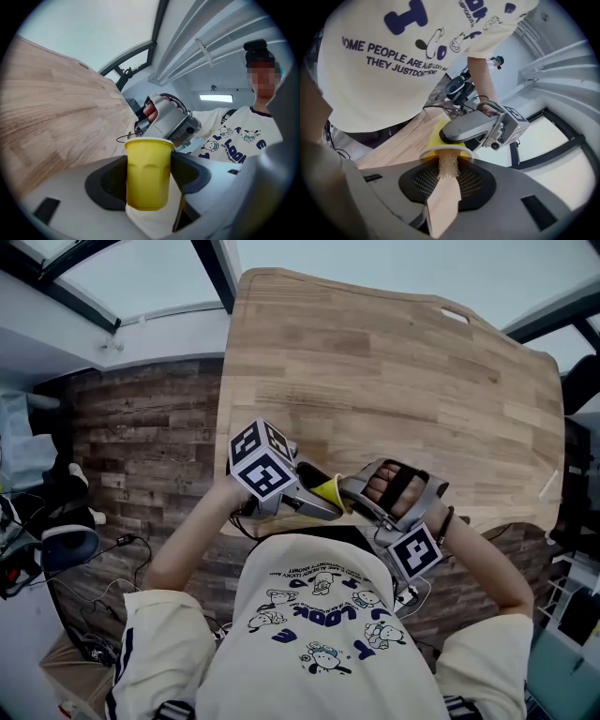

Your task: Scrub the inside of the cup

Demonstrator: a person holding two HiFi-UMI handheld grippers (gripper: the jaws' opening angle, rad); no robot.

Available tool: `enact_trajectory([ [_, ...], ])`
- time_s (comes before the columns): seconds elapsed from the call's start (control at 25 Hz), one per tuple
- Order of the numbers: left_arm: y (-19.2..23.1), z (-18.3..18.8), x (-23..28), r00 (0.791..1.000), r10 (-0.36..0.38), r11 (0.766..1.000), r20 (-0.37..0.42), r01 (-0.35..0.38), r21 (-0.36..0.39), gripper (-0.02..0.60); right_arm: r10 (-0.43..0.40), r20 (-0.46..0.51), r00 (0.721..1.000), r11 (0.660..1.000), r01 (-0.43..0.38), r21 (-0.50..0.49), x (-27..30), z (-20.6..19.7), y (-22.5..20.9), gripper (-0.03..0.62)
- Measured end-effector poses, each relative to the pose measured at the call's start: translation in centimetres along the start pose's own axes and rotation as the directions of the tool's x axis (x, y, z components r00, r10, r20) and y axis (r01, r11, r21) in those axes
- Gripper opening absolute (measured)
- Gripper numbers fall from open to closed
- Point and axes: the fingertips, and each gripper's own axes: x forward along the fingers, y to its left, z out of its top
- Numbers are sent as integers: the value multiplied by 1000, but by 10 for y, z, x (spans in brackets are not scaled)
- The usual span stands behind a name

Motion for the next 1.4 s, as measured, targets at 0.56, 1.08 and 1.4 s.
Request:
enact_trajectory([
  [0.56, 9, 7, -3, 980, 200, 972, -4, -198, 125, 298, 88, 67, 994, 911, -107, 398, 5, -9, -3, 84],
  [1.08, 10, 10, -6, 853, 515, 780, -80, -428, 456, 296, 134, 236, 962, 575, -270, 773, 7, -13, -9, 84],
  [1.4, 5, 6, -4, 776, 623, 643, -96, -439, 628, 295, 110, 374, 921, 292, -389, 874, 5, -10, -8, 83],
])
